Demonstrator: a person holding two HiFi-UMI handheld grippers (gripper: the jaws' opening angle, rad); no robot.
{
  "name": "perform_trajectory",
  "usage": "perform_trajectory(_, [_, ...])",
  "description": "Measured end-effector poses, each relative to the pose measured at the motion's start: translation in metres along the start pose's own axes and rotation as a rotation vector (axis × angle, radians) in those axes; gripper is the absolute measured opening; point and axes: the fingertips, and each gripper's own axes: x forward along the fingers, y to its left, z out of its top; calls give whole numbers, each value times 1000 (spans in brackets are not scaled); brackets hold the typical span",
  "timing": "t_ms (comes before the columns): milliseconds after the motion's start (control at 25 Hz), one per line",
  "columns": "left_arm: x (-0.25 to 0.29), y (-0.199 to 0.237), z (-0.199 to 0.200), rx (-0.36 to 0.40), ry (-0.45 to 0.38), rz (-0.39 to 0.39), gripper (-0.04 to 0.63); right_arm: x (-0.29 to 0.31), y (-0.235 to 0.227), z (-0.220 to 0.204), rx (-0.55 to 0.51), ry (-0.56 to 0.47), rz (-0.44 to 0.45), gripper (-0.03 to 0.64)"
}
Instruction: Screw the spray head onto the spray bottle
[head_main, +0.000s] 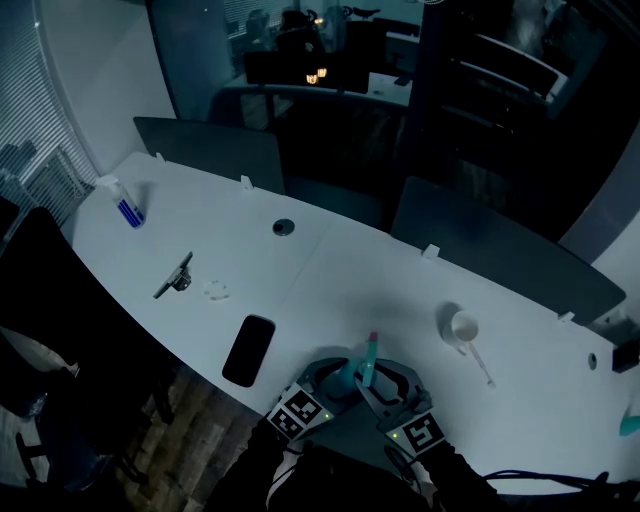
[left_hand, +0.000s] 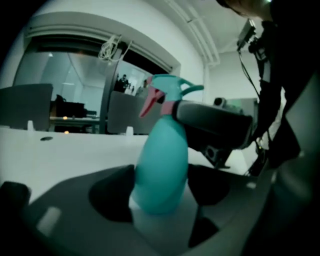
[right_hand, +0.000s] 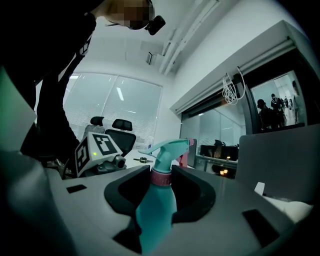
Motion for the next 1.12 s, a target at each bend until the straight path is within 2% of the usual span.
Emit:
perform_trajectory(80, [-3,1,1,-44,-46,139,336,0,1,1,-17,-4,-18,132])
perform_trajectory(200, [-7,0,3,-109,-91,401,331,-3,4,0,-28,4,-51,132])
perform_trajectory(280, [-7,-1,2,-125,-92,513,330,-5,4,0,-19,5,-67,132])
perform_trajectory(320, [-6,-1,1,-119,-90,528,330,-5,4,-1,-14,4,-71,132])
perform_trajectory(400, [-5,-2,-1,-82,-77,475,334,-4,4,0,-7,-2,-73,132])
perform_trajectory(600, [-5,-3,3,-12,-6,134,351,-4,4,0,10,8,-30,132])
perform_trajectory(680, [-1,-3,4,45,40,54,333,-5,1,-1,9,11,-31,132])
perform_trajectory(720, [0,-4,5,57,43,60,328,-5,0,0,-1,10,-40,132])
perform_trajectory(800, [0,-4,6,42,11,154,325,-6,-1,0,-25,5,-69,132])
perform_trajectory(880, [-3,-3,6,19,-23,317,325,-6,1,1,-42,11,-91,132])
perform_trajectory(960, [-7,-3,4,8,-14,482,327,-5,5,1,-49,26,-113,132])
perform_trajectory(1000, [-7,-3,3,10,-3,537,328,-6,6,2,-48,30,-127,132])
perform_trajectory(1040, [-6,-4,4,17,4,562,331,-6,7,2,-43,33,-140,132])
perform_trajectory(1120, [-4,-6,3,37,5,526,335,-7,6,1,-23,41,-146,132])
